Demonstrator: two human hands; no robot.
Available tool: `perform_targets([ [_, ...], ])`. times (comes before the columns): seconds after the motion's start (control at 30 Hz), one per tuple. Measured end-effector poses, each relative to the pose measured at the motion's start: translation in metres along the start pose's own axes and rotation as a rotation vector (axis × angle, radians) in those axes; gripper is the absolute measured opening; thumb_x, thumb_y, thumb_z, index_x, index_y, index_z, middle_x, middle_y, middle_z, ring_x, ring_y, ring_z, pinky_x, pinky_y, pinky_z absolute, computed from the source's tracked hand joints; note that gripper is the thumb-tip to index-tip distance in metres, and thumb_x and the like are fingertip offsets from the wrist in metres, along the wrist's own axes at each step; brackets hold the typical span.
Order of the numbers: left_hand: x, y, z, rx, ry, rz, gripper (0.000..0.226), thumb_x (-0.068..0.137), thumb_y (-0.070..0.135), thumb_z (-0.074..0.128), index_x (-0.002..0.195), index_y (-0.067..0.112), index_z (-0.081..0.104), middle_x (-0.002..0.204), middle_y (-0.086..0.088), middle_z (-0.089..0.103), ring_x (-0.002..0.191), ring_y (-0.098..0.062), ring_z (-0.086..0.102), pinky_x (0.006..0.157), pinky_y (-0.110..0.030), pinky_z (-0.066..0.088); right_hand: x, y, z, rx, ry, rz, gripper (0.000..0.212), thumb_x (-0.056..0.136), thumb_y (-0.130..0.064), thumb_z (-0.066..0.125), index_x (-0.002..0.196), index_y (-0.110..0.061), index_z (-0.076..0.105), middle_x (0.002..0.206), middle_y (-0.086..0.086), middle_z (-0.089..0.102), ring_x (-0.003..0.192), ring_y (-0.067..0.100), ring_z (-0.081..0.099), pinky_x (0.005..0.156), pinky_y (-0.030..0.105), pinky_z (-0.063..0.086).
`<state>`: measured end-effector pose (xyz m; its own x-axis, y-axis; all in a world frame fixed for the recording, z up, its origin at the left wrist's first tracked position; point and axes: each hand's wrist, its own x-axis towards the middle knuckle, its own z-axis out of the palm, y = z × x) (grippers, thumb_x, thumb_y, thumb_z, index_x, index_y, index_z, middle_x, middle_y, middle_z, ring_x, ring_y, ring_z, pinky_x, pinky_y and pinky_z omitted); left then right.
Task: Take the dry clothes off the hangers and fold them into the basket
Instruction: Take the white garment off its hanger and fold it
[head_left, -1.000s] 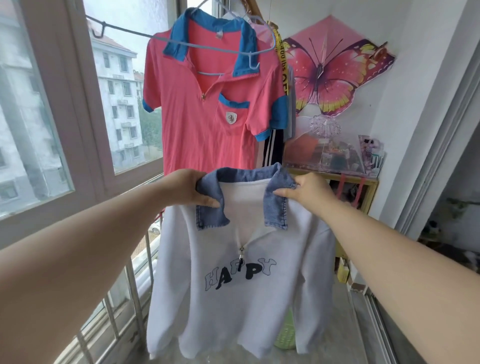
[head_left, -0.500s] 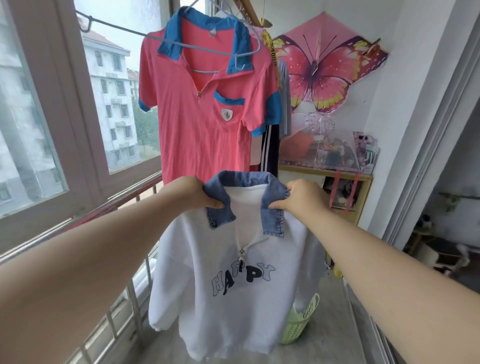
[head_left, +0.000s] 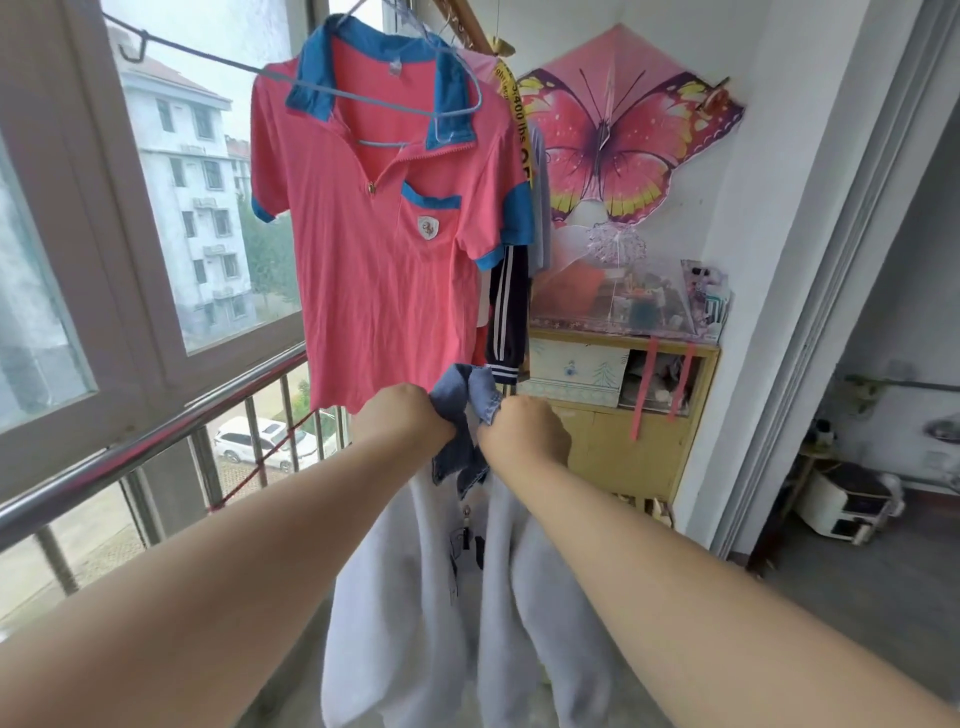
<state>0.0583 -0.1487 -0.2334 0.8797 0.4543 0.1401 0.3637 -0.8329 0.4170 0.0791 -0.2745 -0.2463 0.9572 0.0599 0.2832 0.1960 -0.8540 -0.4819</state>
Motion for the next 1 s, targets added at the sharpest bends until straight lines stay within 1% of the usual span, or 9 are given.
perform_targets([
  [0.1, -0.002, 0.000, 0.006, -0.196, -0.073, -0.007, 0.015, 0.071, 0.029, 0.064, 0.069, 0.015, 0.059, 0.060, 0.000, 0.054, 0.053, -0.018, 0.050, 0.047, -0.022, 0.034, -0.003, -0.003, 0.004, 0.267, -0.092, 0.054, 0.022, 0.084, -0.023, 0.061, 0.099, -0.008, 0.066, 0.096, 0.012, 0.065, 0.093, 0.033, 0.061, 0.066, 0.027, 0.037],
  [0.17, -0.003, 0.000, 0.008, -0.387, -0.119, -0.025, 0.017, 0.070, 0.024, 0.066, 0.063, 0.013, 0.055, 0.057, 0.000, 0.049, 0.051, -0.017, 0.045, 0.046, -0.022, 0.030, -0.002, -0.001, 0.007, 0.423, -0.122, 0.084, 0.009, 0.082, -0.018, 0.062, 0.078, -0.009, 0.062, 0.075, 0.008, 0.060, 0.079, 0.029, 0.056, 0.057, 0.027, 0.034],
  [0.23, -0.005, 0.000, 0.008, -0.524, -0.156, -0.024, 0.013, 0.070, 0.020, 0.069, 0.069, 0.013, 0.059, 0.060, 0.000, 0.050, 0.052, -0.015, 0.045, 0.045, -0.022, 0.030, -0.001, 0.001, 0.009, 0.547, -0.130, 0.132, 0.023, 0.082, -0.016, 0.062, 0.062, -0.014, 0.049, 0.061, 0.000, 0.048, 0.071, 0.023, 0.049, 0.050, 0.028, 0.030],
  [0.5, 0.001, -0.007, 0.006, -0.395, -0.061, 0.032, 0.008, 0.081, 0.019, 0.057, 0.074, 0.015, 0.058, 0.061, 0.001, 0.052, 0.062, -0.021, 0.049, 0.047, -0.025, 0.032, -0.009, -0.011, 0.014, 0.752, -0.223, 0.027, 0.029, 0.084, -0.011, 0.056, 0.061, -0.017, 0.039, 0.059, -0.001, 0.038, 0.057, 0.017, 0.034, 0.052, 0.028, 0.024],
  [0.6, 0.002, -0.009, 0.004, -0.526, -0.124, -0.067, 0.020, 0.085, 0.030, 0.056, 0.085, 0.012, 0.065, 0.071, -0.003, 0.057, 0.062, -0.019, 0.050, 0.052, -0.025, 0.037, -0.011, -0.016, 0.011, 0.847, -0.349, 0.036, 0.013, 0.079, -0.006, 0.048, 0.068, -0.013, 0.046, 0.065, 0.005, 0.046, 0.065, 0.021, 0.047, 0.061, 0.031, 0.042],
  [0.67, 0.006, -0.012, 0.003, -0.808, -0.288, -0.189, 0.043, 0.082, 0.045, 0.062, 0.102, 0.008, 0.067, 0.087, -0.009, 0.064, 0.076, -0.024, 0.059, 0.068, -0.028, 0.049, -0.013, -0.017, 0.009, 0.905, -0.496, 0.027, 0.023, 0.082, 0.007, 0.038, 0.078, -0.011, 0.052, 0.070, 0.007, 0.052, 0.071, 0.024, 0.056, 0.073, 0.043, 0.056],
  [0.77, 0.008, -0.019, 0.003, -0.945, -0.487, -0.146, 0.082, 0.051, 0.070, 0.077, 0.108, 0.011, 0.067, 0.105, -0.010, 0.070, 0.099, -0.028, 0.067, 0.093, -0.044, 0.052, -0.014, -0.016, 0.012, 0.836, -0.597, -0.024, 0.041, 0.085, 0.018, 0.030, 0.104, -0.004, 0.059, 0.094, 0.014, 0.065, 0.095, 0.030, 0.066, 0.088, 0.046, 0.056],
  [0.87, 0.011, -0.026, -0.002, -0.885, -0.509, -0.027, 0.071, 0.053, 0.047, 0.089, 0.110, 0.012, 0.067, 0.106, -0.011, 0.072, 0.103, -0.029, 0.067, 0.097, -0.045, 0.050, -0.009, -0.007, 0.011, 0.811, -0.608, -0.012, 0.064, 0.083, 0.023, 0.026, 0.125, -0.013, 0.056, 0.100, 0.007, 0.062, 0.090, 0.027, 0.066, 0.080, 0.037, 0.058],
  [1.0, 0.013, -0.031, -0.011, -0.921, -0.565, 0.028, 0.050, 0.066, 0.012, 0.079, 0.113, 0.004, 0.065, 0.109, -0.016, 0.070, 0.104, -0.032, 0.066, 0.099, -0.046, 0.048, -0.005, 0.005, 0.000, 0.663, -0.513, -0.125, 0.073, 0.077, 0.022, 0.033, 0.126, -0.024, 0.061, 0.104, 0.001, 0.050, 0.078, 0.009, 0.049, 0.056, 0.010, 0.044],
])
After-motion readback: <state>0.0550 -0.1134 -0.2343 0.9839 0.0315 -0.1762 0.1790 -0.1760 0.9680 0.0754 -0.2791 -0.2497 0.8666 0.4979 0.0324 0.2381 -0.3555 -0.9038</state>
